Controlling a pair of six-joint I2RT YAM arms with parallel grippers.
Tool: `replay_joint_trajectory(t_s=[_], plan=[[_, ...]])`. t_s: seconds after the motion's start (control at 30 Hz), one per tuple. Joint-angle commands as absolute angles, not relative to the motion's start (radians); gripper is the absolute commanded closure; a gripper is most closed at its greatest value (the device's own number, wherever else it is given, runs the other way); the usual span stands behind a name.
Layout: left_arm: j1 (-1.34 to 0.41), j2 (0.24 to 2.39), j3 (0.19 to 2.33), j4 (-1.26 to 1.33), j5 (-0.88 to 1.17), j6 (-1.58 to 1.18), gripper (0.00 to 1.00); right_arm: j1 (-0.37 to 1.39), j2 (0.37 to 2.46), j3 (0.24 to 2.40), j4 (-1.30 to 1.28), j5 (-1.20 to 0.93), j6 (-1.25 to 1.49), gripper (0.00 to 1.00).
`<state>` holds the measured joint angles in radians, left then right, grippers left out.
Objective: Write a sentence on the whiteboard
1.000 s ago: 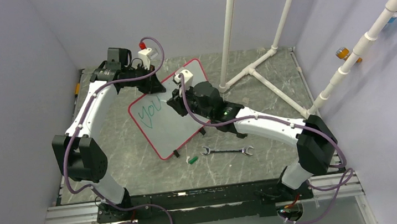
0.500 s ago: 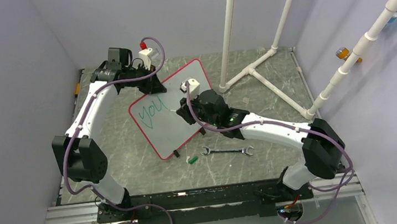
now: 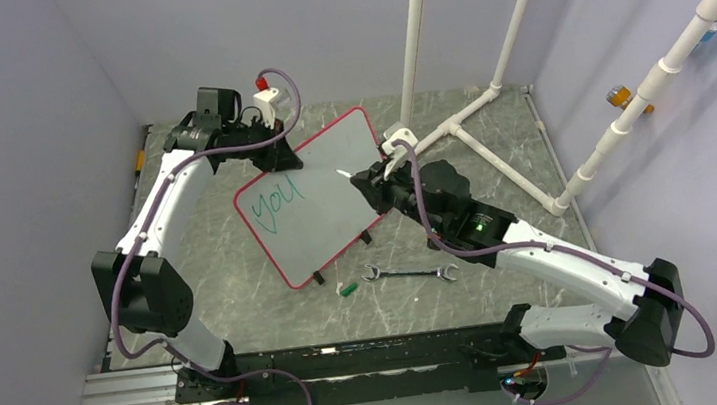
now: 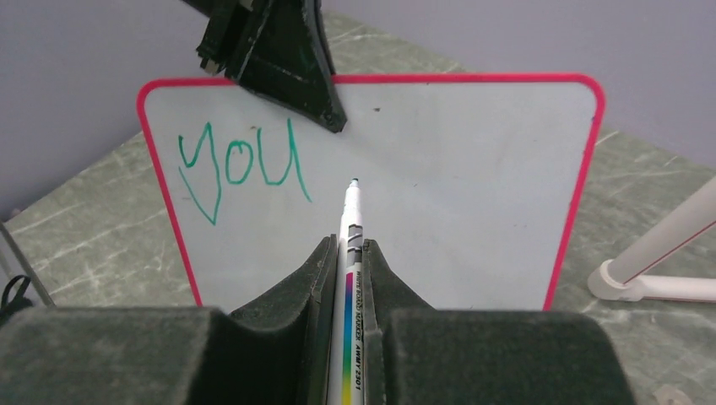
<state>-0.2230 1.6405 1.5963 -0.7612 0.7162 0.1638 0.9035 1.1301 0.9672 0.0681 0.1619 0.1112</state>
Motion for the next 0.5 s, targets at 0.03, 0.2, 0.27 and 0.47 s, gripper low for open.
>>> replay_joint_trajectory(t_s=[0.03,0.2,0.27,0.47], plan=[[-0.224,1.594,1.522,-0.772,0.451,0.31,1.0,0.899,1.099,0.936,0.098,0.201,0.074,1.0],[-0.225,1.544,1.485,-0.727,0.481,0.288,1.0,0.9,1.11,0.921,0.129,0.168,0.058,1.0],[-0.225,1.524,1.468,-0.713,0.49,0.292,1.0,0.899,1.115,0.919,0.138,0.152,0.047,1.0],[-0.226,1.476,1.391,-0.644,0.497,0.3,1.0,0.899,1.141,0.917,0.172,0.112,0.025,1.0]])
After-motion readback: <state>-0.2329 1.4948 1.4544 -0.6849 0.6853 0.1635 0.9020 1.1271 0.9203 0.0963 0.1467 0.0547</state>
